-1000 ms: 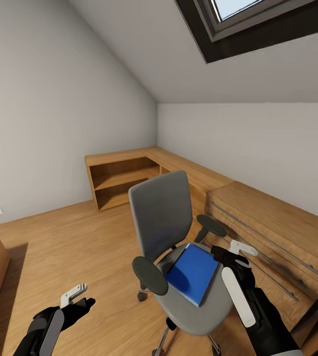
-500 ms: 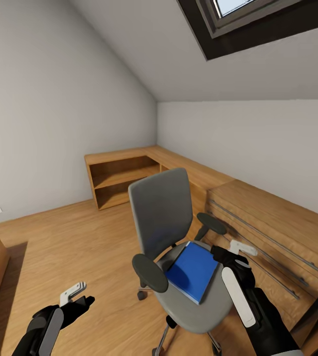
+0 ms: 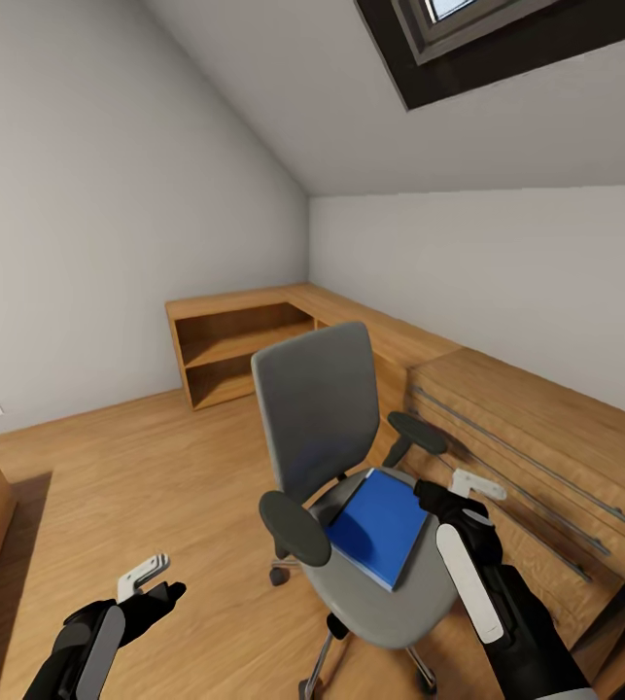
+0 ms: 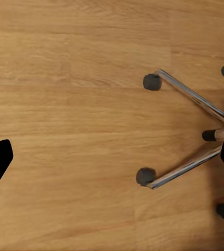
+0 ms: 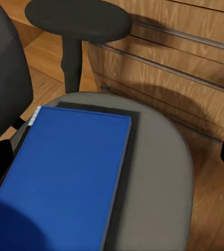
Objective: In the bedroom, organize the workspace by keeping the computer under the desk, ensuring the monitor is on the desk, placing the keyboard on the desk next to the monitor, placing the mouse on the desk next to the keyboard, moving the folder from the swivel chair onto the desk next to the mouse, stacking the notebook on top of the folder with the pen on top of the notebook, and positioning the swivel chair next to the desk.
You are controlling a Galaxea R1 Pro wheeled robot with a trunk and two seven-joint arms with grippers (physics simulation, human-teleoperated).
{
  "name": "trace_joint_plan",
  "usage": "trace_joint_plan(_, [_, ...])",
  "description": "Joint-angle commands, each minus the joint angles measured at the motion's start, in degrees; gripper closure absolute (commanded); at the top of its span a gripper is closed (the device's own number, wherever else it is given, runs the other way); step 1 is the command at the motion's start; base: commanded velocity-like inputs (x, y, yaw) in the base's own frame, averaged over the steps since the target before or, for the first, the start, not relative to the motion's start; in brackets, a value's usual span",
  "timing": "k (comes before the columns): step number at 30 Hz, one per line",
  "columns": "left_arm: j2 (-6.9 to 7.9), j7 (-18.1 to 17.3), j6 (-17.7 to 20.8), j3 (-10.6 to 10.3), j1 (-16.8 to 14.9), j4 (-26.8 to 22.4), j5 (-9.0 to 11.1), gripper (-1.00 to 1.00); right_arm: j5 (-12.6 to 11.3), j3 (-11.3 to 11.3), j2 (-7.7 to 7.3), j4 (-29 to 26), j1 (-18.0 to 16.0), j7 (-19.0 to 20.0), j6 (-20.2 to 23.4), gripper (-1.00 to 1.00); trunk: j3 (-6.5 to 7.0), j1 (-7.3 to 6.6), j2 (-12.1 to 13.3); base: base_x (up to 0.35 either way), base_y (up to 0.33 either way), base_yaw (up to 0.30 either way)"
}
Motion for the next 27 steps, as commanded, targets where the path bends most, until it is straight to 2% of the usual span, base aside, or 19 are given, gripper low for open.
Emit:
trace_joint_plan(1, [0.0, 0.47, 0.28, 0.0, -0.03, -0.08, 0.6, -1.0, -0.38, 0.08, -0.01, -0.11, -0.06, -0.46, 0.15, -1.0, -0.24, 0.22, -0.45, 0.0, 0.0, 0.0])
trace_joint_plan(12, [0.0, 0.47, 0.28, 0.01, -0.03, 0.01, 0.59, -1.0, 0.01, -0.06, 0.0, -0.52, -0.07, -0.62, 0.04, -1.0, -2.22, 2.64, -4.86, 0.0, 0.0, 0.01])
trace_joint_plan(19, [0.0, 0.47, 0.28, 0.0, -0.03, 0.12, 0.62, -1.0, 0.21, -0.02, 0.0, -0.46, -0.06, -0.68, -0.01, -1.0, -3.48, 4.18, -7.67, 0.0, 0.0, 0.168])
trace_joint_plan(24, [0.26, 0.5, 0.29, 0.12, -0.03, 0.18, 0.63, -1.0, 2.25, 0.02, 0.07, -0.44, -0.05, -0.7, -0.24, -1.0, -3.48, 4.18, -7.67, 0.0, 0.0, 0.12])
trace_joint_plan(27, [0.97, 0.48, 0.33, 0.25, -0.03, 0.21, 0.64, -1.0, 2.95, 0.02, 0.07, -0.44, -0.05, -0.7, -0.46, -1.0, -3.48, 4.18, -7.67, 0.0, 0.0, 0.043])
